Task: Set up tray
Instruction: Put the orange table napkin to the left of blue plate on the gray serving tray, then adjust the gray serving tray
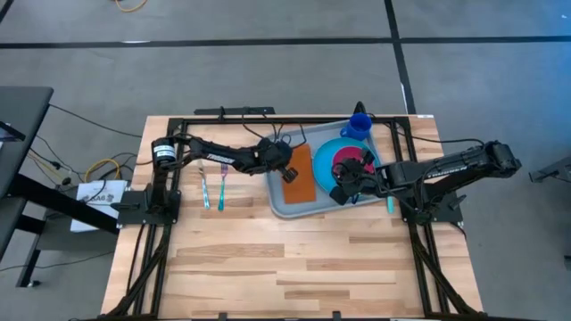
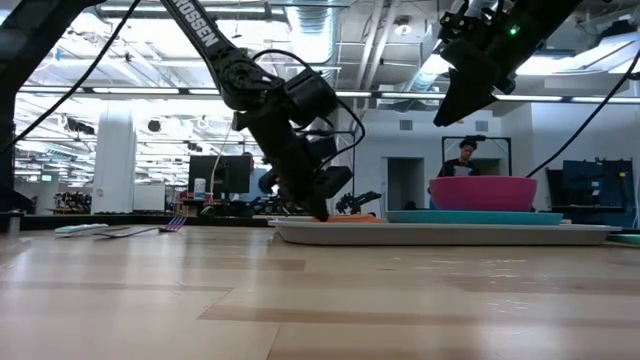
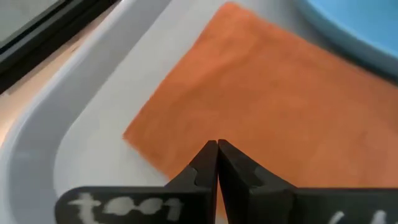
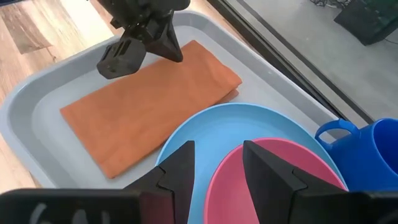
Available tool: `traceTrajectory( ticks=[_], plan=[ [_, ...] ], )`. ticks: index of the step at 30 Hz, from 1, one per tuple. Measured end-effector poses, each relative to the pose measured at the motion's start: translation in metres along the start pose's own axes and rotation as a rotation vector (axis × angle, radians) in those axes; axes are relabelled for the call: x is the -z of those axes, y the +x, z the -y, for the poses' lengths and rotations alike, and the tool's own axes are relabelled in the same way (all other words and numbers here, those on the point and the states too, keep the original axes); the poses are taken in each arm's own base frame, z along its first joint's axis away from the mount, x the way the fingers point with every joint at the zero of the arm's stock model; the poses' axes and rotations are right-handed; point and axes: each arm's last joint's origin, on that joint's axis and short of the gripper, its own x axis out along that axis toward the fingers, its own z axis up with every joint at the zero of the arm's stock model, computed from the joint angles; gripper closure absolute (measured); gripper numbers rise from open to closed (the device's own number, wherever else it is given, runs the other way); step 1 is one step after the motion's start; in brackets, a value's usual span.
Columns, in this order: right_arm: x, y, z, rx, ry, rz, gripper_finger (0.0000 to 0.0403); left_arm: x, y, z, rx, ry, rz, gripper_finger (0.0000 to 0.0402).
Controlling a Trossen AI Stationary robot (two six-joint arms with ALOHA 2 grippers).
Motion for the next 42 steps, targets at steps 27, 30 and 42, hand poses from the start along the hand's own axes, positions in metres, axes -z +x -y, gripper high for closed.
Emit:
traceTrajectory(
  ticks=[27, 30, 42],
  plan=[
    [0.000, 0.000, 0.000, -0.001, 0.000, -0.001, 0.0276, 0.010, -0.001, -0.004, -0.043, -0.020, -0.101, 0.0401],
    [0.000, 0.000, 0.000, -0.001, 0.000, -0.001, 0.0276, 0.009, -0.010, 0.004, -0.063, 0.019, -0.077, 0.0401],
    [0.002, -0.001, -0.001, -0.004, -0.008, -0.009, 0.0276, 0.030, -0.074, 0.067, 0.172, 0.199, -0.163, 0.0401]
  ],
)
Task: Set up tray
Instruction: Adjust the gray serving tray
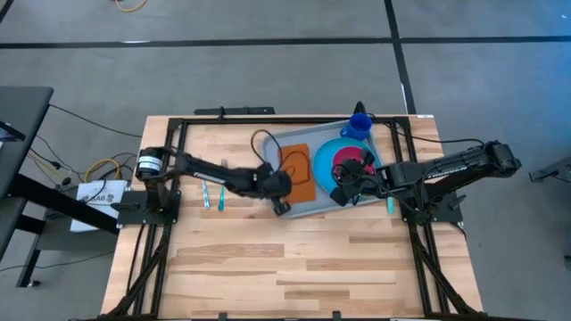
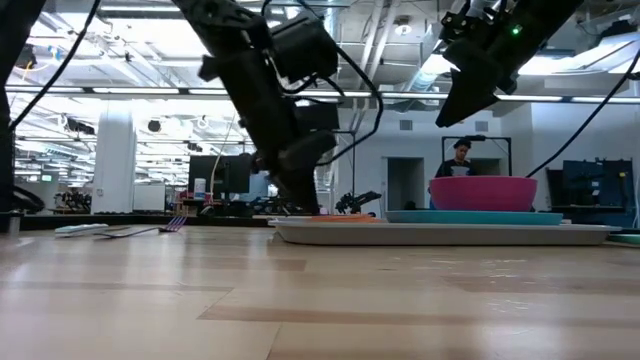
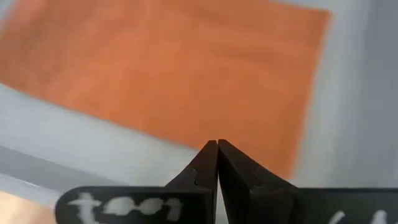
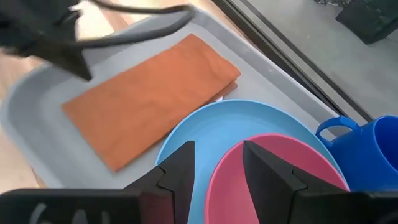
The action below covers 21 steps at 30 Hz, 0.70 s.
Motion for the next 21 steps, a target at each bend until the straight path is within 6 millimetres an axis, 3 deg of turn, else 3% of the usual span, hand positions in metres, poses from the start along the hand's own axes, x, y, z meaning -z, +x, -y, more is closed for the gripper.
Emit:
traceTrajectory(
  ticks=[10, 21],
  plan=[
    [0.000, 0.000, 0.000, 0.000, 0.019, 0.000, 0.0276, 0.049, -0.003, 0.035, 0.026, -0.028, -0.045, 0.0401],
    [0.001, -0.003, -0.004, -0.014, 0.066, 0.003, 0.0276, 0.084, -0.022, 0.062, -0.007, 0.118, -0.176, 0.0401]
  ],
)
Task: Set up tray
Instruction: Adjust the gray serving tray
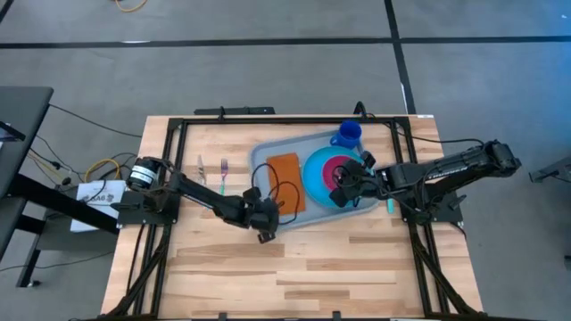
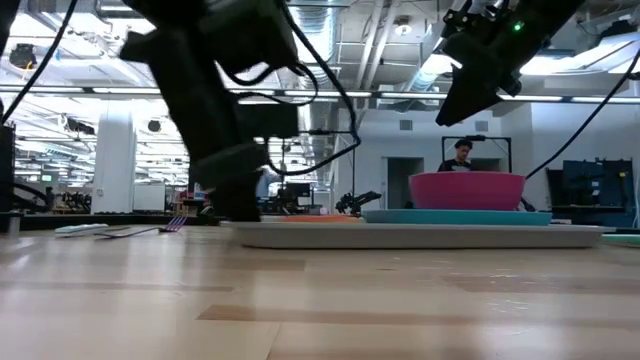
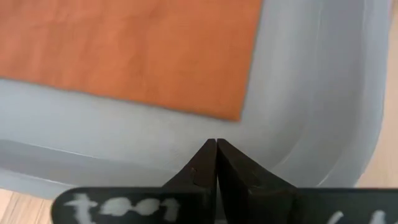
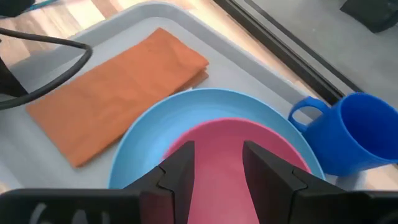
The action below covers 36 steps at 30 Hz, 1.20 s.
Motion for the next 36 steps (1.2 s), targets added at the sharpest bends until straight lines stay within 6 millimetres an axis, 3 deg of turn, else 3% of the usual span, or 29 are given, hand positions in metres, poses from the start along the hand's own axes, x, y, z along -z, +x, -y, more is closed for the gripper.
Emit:
traceTrajectory(
  ticks=[9, 14, 20, 26, 31, 36],
  plan=[
    [0.008, -0.002, -0.014, -0.027, 0.036, -0.018, 0.0276, 0.038, -0.030, 0.022, -0.125, 0.105, -0.069, 0.0401],
    [0.024, 0.012, -0.037, -0.052, 0.041, -0.112, 0.0276, 0.057, -0.054, 0.022, -0.230, 0.114, -0.074, 0.0401],
    [0.054, 0.020, -0.068, -0.072, 0.103, -0.235, 0.0276, 0.059, -0.092, 0.016, -0.335, 0.066, 0.140, 0.0401],
    [0.077, 0.003, -0.087, -0.106, 0.147, -0.277, 0.0276, 0.055, -0.135, -0.001, -0.358, 0.034, 0.333, 0.0401],
    [0.064, -0.017, -0.080, -0.080, 0.133, -0.067, 0.0276, 0.051, -0.160, -0.018, -0.349, -0.010, 0.419, 0.0401],
    [0.041, -0.025, -0.061, -0.098, 0.142, -0.014, 0.0276, 0.048, -0.170, -0.026, -0.345, -0.049, 0.471, 0.0401]
  ],
)
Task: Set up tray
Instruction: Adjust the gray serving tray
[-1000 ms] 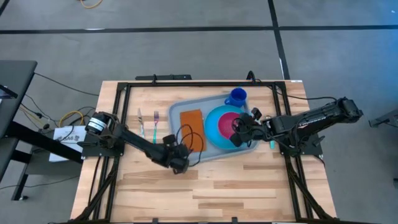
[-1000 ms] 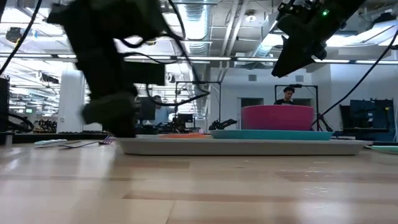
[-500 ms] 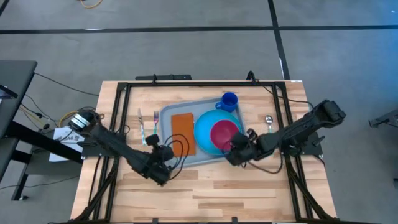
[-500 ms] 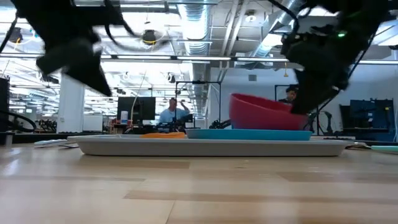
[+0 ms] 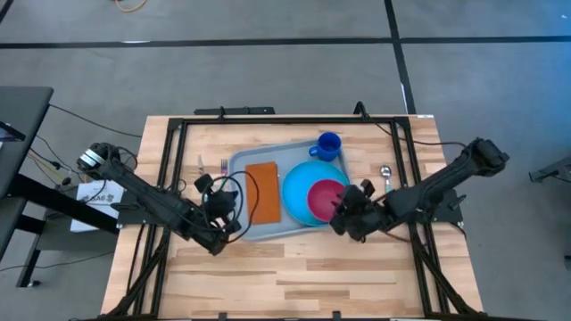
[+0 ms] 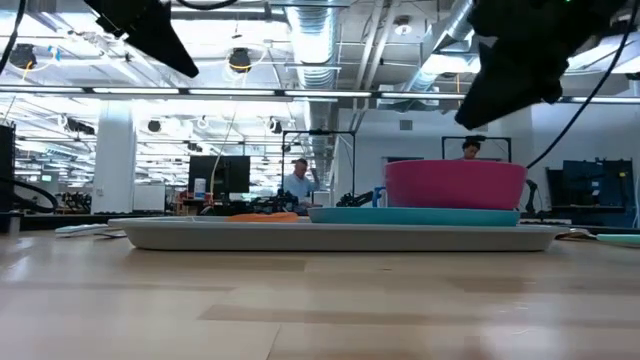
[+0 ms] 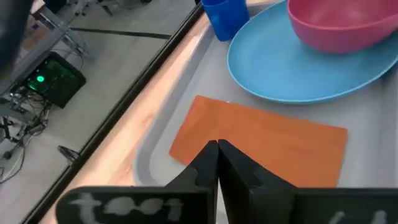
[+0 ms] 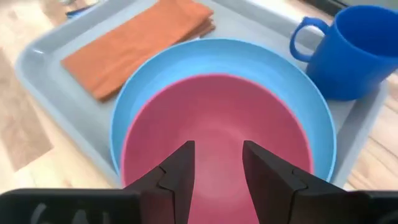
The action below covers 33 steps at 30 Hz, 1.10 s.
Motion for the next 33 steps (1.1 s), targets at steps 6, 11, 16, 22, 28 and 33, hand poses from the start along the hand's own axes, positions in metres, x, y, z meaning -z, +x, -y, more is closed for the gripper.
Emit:
traceTrajectory(
  ticks=[6, 11, 16, 22, 28, 33],
  plan=[
    [0.001, -0.015, 0.000, -0.139, 0.004, -0.103, 0.0276, 0.000, 0.000, 0.000, 0.001, 0.001, 0.001, 0.0401],
    [0.026, -0.020, -0.014, -0.169, -0.013, -0.205, 0.0276, 0.000, 0.000, 0.000, -0.016, 0.023, 0.017, 0.0401],
    [0.056, -0.012, -0.019, -0.022, 0.019, -0.303, 0.0276, -0.001, 0.000, 0.000, -0.029, 0.036, 0.030, 0.0401],
    [0.054, 0.008, -0.011, 0.121, 0.047, -0.307, 0.0276, -0.001, 0.000, 0.000, -0.034, 0.059, 0.038, 0.0401],
    [0.035, 0.029, 0.001, 0.171, 0.032, -0.319, 0.0276, -0.002, 0.000, 0.000, -0.034, 0.056, 0.041, 0.0401],
    [0.025, 0.040, 0.004, 0.146, 0.014, -0.314, 0.0276, -0.002, 0.000, 0.000, -0.034, 0.056, 0.041, 0.0401]
  ],
)
